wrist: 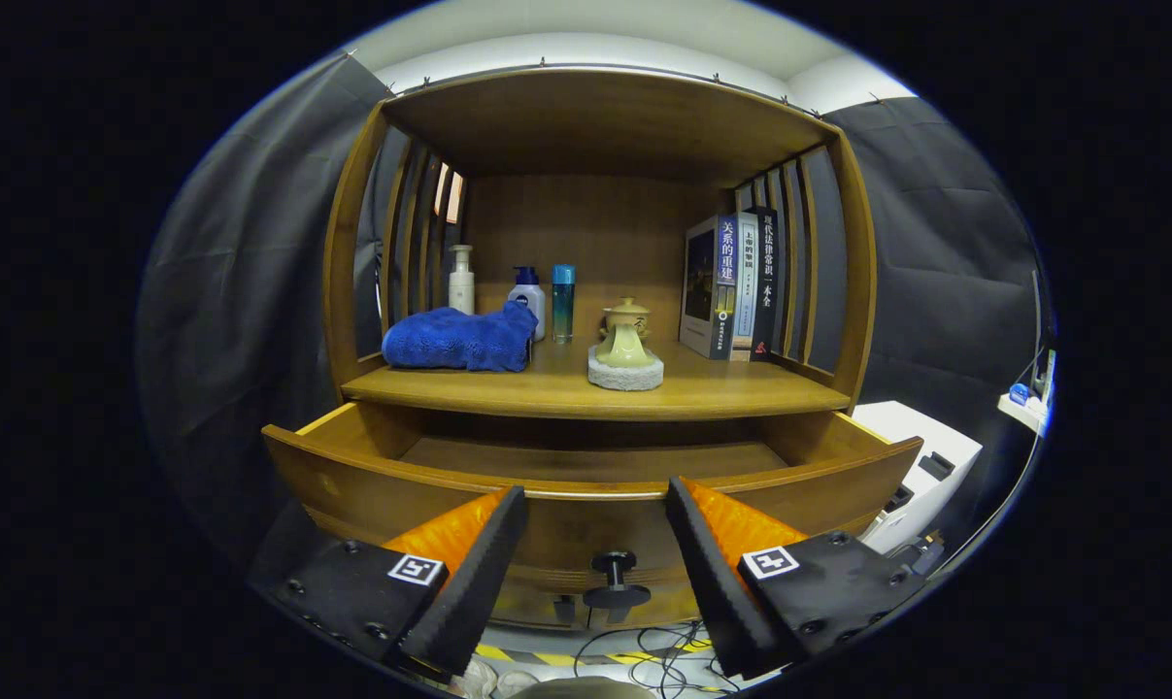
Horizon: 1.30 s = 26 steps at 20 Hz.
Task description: Pull open the drawer, take out the items inside it, and place them on the countertop above the cabinet.
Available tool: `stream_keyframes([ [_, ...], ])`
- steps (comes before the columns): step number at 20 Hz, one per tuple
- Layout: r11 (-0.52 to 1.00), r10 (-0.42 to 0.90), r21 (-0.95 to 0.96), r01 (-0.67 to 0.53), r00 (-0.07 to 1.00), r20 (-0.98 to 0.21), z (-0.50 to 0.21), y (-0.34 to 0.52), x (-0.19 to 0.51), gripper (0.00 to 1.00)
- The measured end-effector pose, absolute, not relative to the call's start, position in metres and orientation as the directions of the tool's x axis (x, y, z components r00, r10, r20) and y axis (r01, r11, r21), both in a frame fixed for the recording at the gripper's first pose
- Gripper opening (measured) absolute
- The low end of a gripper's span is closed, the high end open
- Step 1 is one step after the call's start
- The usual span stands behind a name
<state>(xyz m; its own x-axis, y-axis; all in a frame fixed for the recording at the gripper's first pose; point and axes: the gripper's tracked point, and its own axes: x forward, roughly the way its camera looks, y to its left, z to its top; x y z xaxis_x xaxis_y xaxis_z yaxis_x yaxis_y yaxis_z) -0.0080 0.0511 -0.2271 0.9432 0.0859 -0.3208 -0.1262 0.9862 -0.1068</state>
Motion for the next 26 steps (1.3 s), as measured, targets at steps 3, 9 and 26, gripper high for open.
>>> stream_keyframes([
  [3, 0.987, 0.086, -0.103, -0.125, 0.943, -0.323, -0.229, 0.053, 0.002, 0.96],
  [9, 0.986, 0.087, -0.107, -0.128, 0.942, -0.325, -0.231, 0.054, 0.018, 0.96],
  [26, 0.986, 0.087, -0.106, -0.128, 0.94, -0.329, -0.235, 0.06, 0.059, 0.96],
])
